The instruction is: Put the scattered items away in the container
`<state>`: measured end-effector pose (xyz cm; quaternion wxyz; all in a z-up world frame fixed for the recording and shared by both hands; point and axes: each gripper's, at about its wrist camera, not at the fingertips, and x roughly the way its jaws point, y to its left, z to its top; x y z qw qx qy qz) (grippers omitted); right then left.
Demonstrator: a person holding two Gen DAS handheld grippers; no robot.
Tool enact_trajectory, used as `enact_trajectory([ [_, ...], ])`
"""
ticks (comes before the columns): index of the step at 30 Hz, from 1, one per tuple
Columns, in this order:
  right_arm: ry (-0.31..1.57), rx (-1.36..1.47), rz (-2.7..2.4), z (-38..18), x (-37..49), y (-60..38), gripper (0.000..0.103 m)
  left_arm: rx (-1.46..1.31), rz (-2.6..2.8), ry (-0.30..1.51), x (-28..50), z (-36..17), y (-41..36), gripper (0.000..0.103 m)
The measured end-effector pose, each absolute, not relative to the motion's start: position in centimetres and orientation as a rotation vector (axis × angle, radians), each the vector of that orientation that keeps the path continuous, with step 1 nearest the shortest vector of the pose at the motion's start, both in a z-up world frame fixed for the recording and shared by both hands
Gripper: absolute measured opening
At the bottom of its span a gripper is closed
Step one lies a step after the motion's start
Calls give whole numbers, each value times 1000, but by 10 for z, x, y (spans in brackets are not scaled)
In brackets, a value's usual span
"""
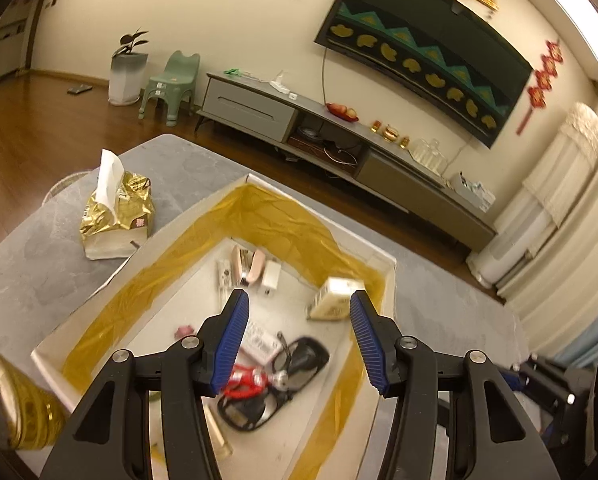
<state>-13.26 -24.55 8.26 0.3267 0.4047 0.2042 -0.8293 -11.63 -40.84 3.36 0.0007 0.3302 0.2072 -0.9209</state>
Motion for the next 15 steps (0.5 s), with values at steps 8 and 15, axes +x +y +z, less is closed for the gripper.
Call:
enact_trajectory([
  [8,641,1160,-2078,60,-110,-256,51,1013,-2979,616,-72,43,-393,54],
  [15,654,1142,-2054,60,-99,-266,50,992,-3018,629,-52,51,-389,54],
])
